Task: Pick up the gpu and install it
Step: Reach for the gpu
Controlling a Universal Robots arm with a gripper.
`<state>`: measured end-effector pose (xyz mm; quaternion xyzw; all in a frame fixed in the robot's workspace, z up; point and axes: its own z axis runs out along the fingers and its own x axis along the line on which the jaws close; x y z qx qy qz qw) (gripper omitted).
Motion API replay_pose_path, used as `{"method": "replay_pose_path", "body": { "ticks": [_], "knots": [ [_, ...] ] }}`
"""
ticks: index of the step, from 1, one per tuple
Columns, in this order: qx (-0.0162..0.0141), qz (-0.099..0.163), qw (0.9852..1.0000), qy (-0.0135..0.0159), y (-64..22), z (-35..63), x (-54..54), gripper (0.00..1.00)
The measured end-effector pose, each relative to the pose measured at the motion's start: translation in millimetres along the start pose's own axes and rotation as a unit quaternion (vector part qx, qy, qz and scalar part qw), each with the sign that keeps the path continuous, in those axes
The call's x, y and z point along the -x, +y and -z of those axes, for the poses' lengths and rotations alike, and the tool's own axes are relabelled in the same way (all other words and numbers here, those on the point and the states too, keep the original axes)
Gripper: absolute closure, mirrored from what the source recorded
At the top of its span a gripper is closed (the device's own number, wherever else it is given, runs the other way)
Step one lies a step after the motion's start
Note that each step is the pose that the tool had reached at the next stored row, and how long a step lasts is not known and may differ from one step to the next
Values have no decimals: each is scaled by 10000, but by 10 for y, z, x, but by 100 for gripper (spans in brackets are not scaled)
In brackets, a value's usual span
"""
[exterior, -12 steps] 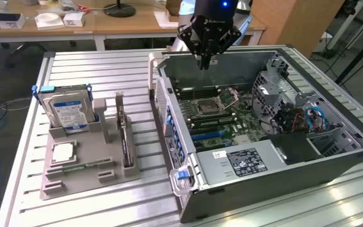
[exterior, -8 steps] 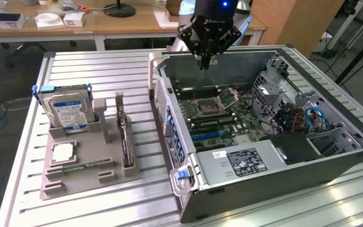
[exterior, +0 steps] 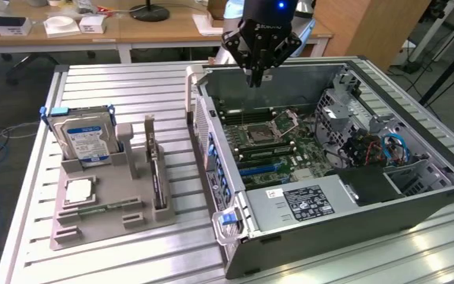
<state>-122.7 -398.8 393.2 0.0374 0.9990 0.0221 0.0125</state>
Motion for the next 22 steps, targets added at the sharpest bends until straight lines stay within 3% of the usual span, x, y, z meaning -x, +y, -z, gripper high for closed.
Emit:
{"method": "replay_pose_path", "body": {
  "ticks": [11,22],
  "knots": [
    [0,29,10000,2,-16,-4,-209,80],
    [1,65,10000,3,-41,-5,-528,80]
  ]
}}
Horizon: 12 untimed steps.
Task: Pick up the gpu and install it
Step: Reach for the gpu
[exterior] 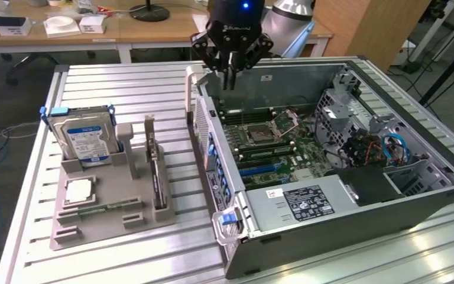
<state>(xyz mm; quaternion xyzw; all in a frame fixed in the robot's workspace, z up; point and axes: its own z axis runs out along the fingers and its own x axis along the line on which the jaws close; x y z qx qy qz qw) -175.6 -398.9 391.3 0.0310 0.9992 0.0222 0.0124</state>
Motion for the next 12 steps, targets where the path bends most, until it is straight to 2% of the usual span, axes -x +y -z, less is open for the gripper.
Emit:
{"method": "replay_pose_path", "body": {
  "ticks": [12],
  "knots": [
    [1,30,10000,1,-23,10,-383,80]
  ]
}}
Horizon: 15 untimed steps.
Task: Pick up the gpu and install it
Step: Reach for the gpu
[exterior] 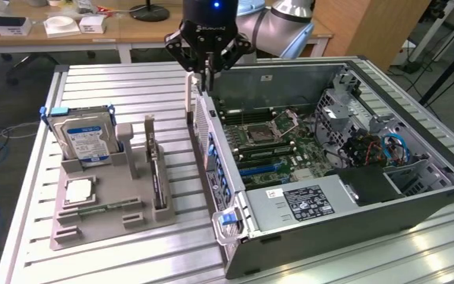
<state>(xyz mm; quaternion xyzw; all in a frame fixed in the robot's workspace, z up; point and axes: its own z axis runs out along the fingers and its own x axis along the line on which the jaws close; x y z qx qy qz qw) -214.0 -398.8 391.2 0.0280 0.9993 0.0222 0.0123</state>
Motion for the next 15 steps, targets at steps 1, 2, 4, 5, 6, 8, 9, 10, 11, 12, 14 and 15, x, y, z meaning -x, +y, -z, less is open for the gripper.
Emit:
{"method": "replay_pose_path", "body": {
  "ticks": [1,2,4,5,6,8,9,10,11,12,14,15],
  "knots": [
    [0,5,10000,0,-2,0,-29,80],
    [0,9,10000,0,-2,1,-58,80],
    [0,20,10000,1,-5,3,-113,80],
    [1,25,10000,1,-6,4,-140,80],
    [0,30,10000,1,-7,4,-167,80],
    [1,39,10000,2,-9,5,-222,80],
    [1,43,10000,2,-10,6,-248,80],
    [2,49,10000,2,-11,6,-273,80],
    [1,54,10000,2,-12,7,-296,80],
    [2,59,10000,3,-13,7,-319,80],
    [2,70,10000,3,-16,8,-364,80],
    [2,76,10000,3,-17,9,-385,80]
  ]
}}
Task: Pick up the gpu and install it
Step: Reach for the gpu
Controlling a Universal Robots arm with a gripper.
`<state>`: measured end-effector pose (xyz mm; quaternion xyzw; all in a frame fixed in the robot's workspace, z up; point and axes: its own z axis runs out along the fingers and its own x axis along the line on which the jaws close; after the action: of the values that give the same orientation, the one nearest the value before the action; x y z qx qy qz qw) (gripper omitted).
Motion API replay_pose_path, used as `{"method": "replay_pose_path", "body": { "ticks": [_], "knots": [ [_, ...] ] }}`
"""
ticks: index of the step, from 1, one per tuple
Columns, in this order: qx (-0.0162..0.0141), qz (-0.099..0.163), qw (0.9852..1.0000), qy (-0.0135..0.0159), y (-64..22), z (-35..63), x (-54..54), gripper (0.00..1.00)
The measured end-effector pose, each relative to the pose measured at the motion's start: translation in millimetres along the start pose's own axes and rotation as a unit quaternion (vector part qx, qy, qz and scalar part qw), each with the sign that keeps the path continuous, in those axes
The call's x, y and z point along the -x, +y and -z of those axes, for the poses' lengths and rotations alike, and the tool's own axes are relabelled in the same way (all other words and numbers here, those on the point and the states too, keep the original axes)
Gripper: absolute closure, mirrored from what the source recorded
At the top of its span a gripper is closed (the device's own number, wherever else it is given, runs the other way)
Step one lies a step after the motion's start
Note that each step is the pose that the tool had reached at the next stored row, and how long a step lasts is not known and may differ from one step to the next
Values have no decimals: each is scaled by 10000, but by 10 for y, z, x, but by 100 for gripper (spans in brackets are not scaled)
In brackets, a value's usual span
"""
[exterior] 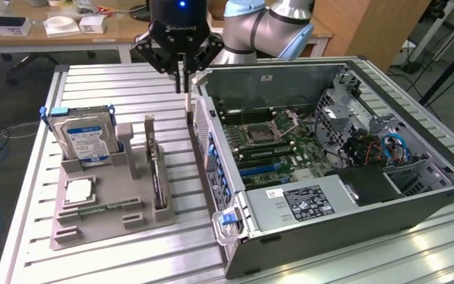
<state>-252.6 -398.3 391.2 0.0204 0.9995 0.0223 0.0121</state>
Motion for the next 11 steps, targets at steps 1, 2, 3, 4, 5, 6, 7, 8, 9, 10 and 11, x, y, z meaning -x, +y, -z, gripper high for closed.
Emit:
{"method": "replay_pose_path", "body": {
  "ticks": [1,2,3,4,5,6,7,8,9,10,11],
  "knots": [
    [0,5,10000,0,-1,1,-22,80],
    [0,11,10000,1,-2,1,-44,80],
    [1,16,10000,1,-3,1,-66,80],
    [1,20,10000,1,-3,2,-87,80],
    [0,25,10000,1,-4,2,-107,80],
    [1,29,10000,1,-5,2,-128,80],
    [1,32,10000,1,-6,3,-147,80],
    [1,36,10000,2,-6,4,-166,80],
    [1,40,10000,2,-7,4,-184,80],
    [1,43,10000,2,-8,4,-205,80],
    [2,47,10000,2,-9,5,-226,80]
  ]
}}
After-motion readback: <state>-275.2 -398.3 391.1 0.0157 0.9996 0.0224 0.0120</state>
